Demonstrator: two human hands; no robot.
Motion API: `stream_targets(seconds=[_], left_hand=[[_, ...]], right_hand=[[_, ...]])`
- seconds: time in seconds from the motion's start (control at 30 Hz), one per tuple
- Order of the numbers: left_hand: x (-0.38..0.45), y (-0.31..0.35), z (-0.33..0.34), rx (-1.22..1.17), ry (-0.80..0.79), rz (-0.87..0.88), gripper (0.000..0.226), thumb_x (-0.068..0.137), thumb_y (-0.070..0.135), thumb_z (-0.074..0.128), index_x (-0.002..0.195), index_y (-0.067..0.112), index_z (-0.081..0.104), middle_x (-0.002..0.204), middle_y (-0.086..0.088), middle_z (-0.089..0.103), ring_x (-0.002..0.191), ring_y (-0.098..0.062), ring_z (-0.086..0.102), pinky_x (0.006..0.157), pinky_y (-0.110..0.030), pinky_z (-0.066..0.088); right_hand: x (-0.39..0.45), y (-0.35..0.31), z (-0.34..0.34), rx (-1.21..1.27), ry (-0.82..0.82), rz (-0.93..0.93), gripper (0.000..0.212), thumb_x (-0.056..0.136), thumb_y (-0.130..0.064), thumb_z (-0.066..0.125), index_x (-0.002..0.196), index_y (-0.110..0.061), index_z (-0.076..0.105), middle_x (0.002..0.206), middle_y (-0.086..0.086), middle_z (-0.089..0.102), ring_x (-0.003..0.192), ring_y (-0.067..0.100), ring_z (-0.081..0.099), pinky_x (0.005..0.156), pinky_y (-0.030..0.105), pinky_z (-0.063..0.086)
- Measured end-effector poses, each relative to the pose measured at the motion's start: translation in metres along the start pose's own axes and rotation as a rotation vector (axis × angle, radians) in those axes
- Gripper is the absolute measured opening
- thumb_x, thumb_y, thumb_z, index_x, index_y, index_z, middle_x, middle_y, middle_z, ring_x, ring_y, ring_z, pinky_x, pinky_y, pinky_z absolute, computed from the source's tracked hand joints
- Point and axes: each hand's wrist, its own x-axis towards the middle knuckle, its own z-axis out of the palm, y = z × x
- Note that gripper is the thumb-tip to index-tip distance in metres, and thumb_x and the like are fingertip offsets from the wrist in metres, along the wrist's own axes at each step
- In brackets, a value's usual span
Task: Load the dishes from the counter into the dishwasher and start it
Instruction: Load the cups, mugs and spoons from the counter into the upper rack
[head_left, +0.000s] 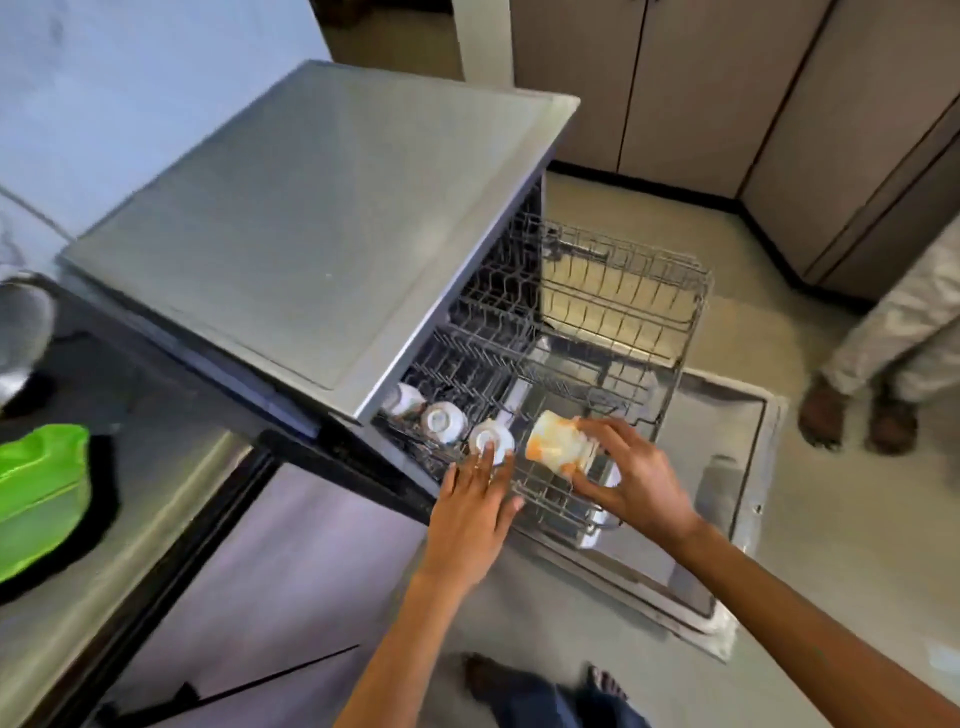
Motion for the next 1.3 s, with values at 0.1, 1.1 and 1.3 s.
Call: stream_targets(seconds=[0.1, 1.1, 1.3], left_hand=[[0.007, -0.014, 0.047, 0.101, -0.085, 0.015, 0.069, 0.102, 0.047, 0.004, 0.134, 0.012, 0.054, 0.14, -0.014, 0.049, 0.126, -0.031, 0.05, 0.097, -0.052, 0.042], [0.004, -0.017, 0.1, 0.119, 0.09, -0.032, 0.099, 0.077, 0.017, 0.071, 0.153, 0.018, 0.007, 0.159, -0.011, 0.004, 0.146, -0.027, 0.005, 0.112, -0.045, 0.022], [0.004, -0.017, 0.104, 0.113, 0.086, -0.044, 0.103, 0.076, 0.016, 0.072, 0.153, 0.02, 0.004, 0.159, -0.01, 0.002, 0.146, -0.027, 0.004, 0.112, -0.045, 0.025]], right_hand=[[0.014, 0.031, 0.033, -0.013, -0.052, 0.133, 0.052, 0.075, -0.04, 0.07, 0.118, -0.011, 0.063, 0.098, 0.012, 0.065, 0.081, 0.029, 0.064, 0.068, 0.032, 0.052], [0.054, 0.056, 0.14, -0.092, -0.32, 0.503, 0.018, 0.085, -0.021, 0.068, 0.101, -0.013, 0.072, 0.095, 0.008, 0.072, 0.081, 0.022, 0.067, 0.072, 0.032, 0.056], [0.052, 0.052, 0.141, -0.076, -0.295, 0.453, 0.026, 0.089, -0.026, 0.062, 0.106, -0.008, 0.07, 0.104, 0.009, 0.07, 0.09, 0.023, 0.066, 0.077, 0.03, 0.052]])
